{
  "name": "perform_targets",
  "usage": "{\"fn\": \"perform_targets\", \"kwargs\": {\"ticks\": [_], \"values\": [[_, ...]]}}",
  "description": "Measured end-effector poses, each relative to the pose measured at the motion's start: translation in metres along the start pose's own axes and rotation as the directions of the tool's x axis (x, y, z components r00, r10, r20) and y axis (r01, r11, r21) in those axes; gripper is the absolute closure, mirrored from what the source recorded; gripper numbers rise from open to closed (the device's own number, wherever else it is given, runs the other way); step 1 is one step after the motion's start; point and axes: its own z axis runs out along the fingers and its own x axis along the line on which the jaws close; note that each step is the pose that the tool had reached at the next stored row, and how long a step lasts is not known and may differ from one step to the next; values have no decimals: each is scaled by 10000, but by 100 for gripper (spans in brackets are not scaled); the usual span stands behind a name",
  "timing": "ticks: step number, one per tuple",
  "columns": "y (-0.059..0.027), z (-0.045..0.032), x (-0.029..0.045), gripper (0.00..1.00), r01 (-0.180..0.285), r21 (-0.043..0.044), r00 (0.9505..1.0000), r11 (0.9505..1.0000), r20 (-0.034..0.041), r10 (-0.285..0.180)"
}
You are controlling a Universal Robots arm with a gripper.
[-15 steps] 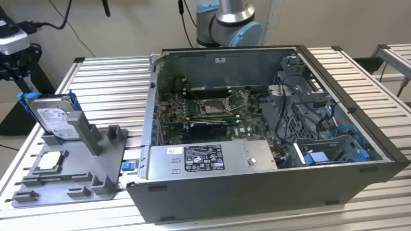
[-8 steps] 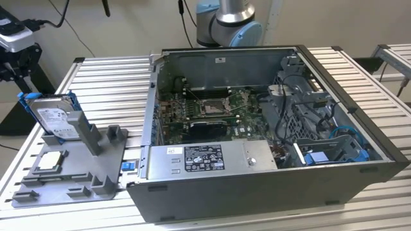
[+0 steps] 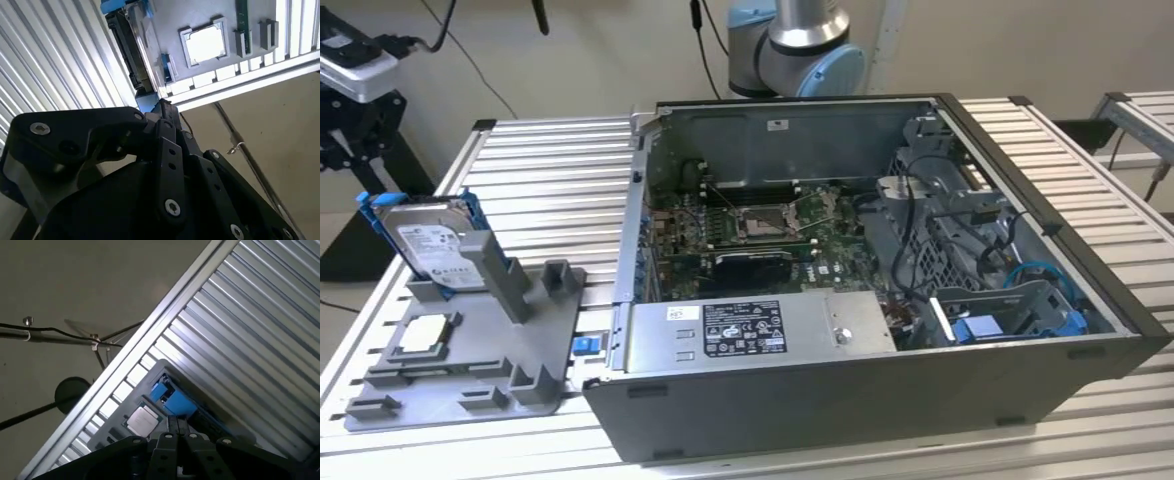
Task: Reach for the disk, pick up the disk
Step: 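Pick up the disk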
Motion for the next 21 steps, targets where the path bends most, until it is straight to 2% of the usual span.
{"fn": "perform_targets", "kwargs": {"ticks": [3, 6, 12, 16, 18, 21], "values": [[0, 0, 0, 100, 549, 16, 9985, 9985, -20, -549], [0, 0, 0, 100, 1074, 30, 9942, 9942, -40, -1074], [0, 0, 0, 100, 2018, 53, 9794, 9794, -77, -2017], [0, 0, 0, 100, 2319, 60, 9727, 9727, -90, -2319], [0, 0, 0, 100, 2536, 65, 9673, 9673, -99, -2536], [0, 0, 0, 100, 3052, 75, 9522, 9522, -122, -3051]]}}
